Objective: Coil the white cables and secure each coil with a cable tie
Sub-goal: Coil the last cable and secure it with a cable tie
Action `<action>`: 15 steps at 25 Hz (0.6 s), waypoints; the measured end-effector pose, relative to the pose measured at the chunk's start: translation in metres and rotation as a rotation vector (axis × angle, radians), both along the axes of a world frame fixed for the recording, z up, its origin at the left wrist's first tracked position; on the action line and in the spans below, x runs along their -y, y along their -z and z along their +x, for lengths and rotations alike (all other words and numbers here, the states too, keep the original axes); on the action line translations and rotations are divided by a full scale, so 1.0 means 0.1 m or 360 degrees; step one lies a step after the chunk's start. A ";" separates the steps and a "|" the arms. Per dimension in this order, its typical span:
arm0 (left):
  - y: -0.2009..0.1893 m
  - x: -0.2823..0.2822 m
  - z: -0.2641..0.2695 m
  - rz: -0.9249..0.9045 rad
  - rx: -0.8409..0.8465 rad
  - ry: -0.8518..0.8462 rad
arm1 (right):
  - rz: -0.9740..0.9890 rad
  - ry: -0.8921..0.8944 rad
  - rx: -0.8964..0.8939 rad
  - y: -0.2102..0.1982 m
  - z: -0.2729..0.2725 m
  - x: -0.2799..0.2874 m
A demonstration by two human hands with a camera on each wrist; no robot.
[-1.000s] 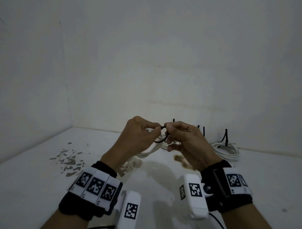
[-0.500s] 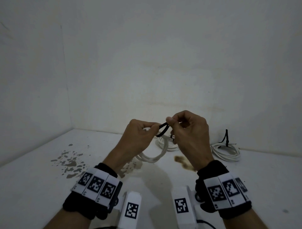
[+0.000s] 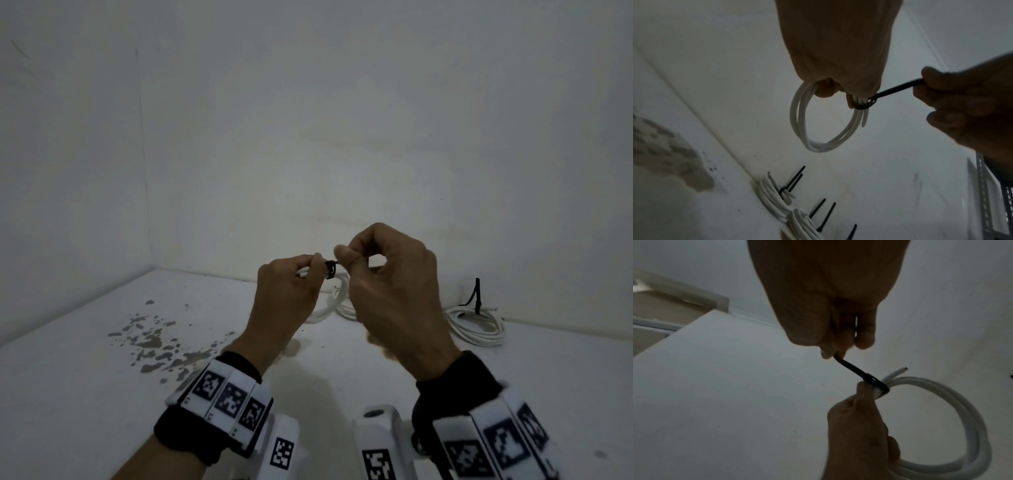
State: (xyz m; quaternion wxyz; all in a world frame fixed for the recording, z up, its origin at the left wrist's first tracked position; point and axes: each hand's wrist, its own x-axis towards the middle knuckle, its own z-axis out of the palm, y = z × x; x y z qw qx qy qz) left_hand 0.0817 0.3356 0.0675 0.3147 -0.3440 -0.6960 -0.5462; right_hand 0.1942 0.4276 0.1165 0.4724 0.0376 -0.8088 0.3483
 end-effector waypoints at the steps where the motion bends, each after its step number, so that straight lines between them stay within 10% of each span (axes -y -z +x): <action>1: 0.01 0.01 -0.01 0.0026 -0.0006 -0.0026 | 0.0021 -0.0029 0.0065 0.01 0.02 0.04; 15: 0.07 -0.10 0.13 0.0028 0.0020 0.0270 | -0.0335 -0.0102 -0.0054 -0.23 0.29 -0.19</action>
